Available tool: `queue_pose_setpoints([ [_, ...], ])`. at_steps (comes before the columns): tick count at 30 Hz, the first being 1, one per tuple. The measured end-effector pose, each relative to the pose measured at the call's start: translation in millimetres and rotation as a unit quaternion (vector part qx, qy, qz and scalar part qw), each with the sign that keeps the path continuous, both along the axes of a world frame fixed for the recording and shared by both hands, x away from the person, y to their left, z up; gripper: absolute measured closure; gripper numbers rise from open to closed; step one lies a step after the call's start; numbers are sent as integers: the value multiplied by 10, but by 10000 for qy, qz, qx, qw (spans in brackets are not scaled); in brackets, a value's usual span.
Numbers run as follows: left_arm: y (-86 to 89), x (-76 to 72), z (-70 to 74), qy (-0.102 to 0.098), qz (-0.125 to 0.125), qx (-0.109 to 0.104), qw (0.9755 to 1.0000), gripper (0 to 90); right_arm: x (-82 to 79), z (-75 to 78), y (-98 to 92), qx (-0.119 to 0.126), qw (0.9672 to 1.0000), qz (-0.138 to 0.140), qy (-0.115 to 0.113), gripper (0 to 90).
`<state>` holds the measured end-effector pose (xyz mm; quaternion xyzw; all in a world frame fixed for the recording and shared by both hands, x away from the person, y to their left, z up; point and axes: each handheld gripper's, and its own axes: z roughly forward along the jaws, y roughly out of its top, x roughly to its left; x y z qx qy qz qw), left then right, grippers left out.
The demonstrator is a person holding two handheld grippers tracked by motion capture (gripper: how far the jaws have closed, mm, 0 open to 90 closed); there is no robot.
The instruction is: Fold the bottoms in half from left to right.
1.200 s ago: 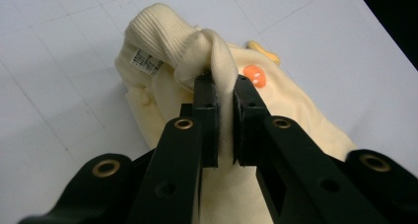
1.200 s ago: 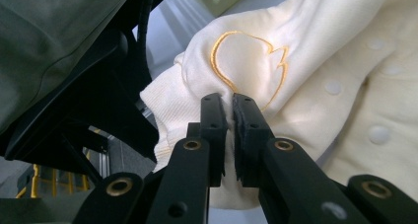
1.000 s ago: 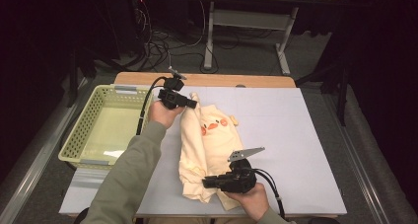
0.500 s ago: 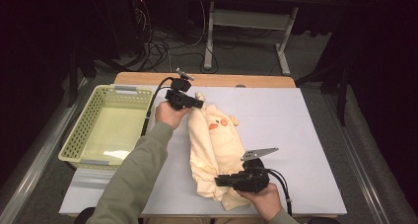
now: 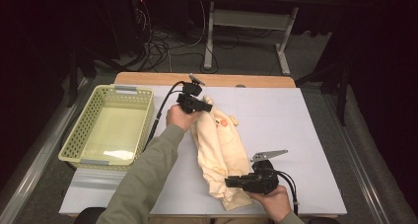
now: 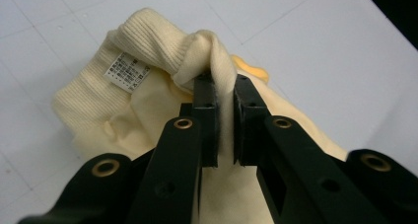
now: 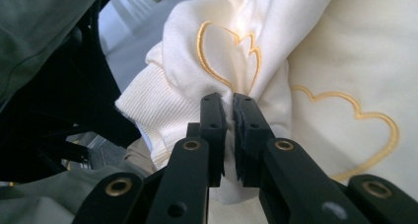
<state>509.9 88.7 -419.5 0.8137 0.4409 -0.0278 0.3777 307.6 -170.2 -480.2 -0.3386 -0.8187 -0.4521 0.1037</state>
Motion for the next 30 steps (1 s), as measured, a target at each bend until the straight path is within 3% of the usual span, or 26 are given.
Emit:
queue_pose_setpoints([
  [7, -121, 12, -57, -18, -21, -23, 10000, 810, 0, -26, -113, -23, 9999, -106, 101, 848],
  [12, -242, 37, -149, -4, -49, 96, 9999, 792, -1, -60, -202, -91, 9997, -196, 152, 847],
  [21, -444, 78, -312, 40, -152, 298, 9994, 524, -21, -135, -303, -357, 9987, -324, 134, 844],
  [24, -486, 101, -391, 110, -133, 332, 9993, 503, -23, -139, -309, -385, 9986, -334, 125, 842],
  [30, -497, 59, -366, -113, -233, 467, 9986, 441, -23, -149, -310, -433, 9984, -343, 126, 832],
])
